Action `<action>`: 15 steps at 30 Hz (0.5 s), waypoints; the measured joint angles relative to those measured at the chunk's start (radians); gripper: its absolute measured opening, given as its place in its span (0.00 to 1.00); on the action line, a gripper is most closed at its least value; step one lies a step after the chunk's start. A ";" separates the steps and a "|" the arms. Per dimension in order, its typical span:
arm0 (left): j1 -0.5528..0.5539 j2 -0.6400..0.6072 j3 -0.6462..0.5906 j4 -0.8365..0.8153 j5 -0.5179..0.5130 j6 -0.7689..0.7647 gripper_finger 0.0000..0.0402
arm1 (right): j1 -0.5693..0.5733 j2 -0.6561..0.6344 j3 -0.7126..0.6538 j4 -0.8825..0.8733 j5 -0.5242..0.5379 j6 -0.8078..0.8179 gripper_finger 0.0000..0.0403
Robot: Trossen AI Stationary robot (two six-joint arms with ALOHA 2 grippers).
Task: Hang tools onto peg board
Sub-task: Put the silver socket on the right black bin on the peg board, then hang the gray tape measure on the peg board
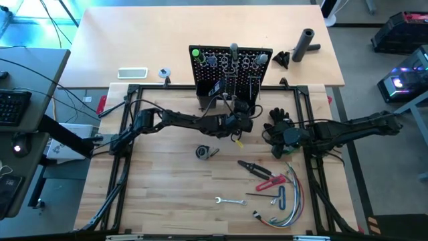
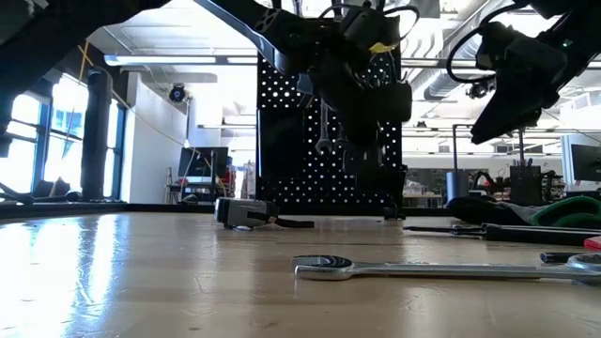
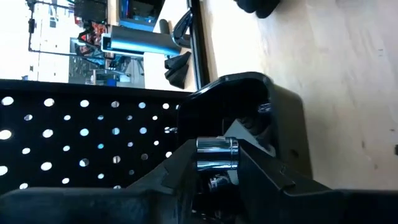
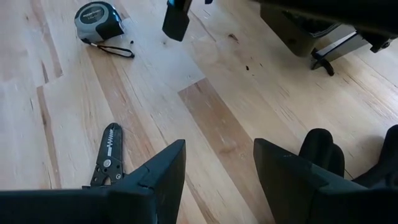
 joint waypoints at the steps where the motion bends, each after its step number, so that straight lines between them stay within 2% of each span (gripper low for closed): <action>1: 0.002 0.000 0.000 0.002 -0.002 0.000 0.27 | 0.000 0.000 0.000 0.002 0.000 0.000 0.46; 15: 0.005 0.000 0.000 -0.015 0.031 -0.044 0.28 | 0.000 0.000 0.000 0.011 -0.001 0.011 0.46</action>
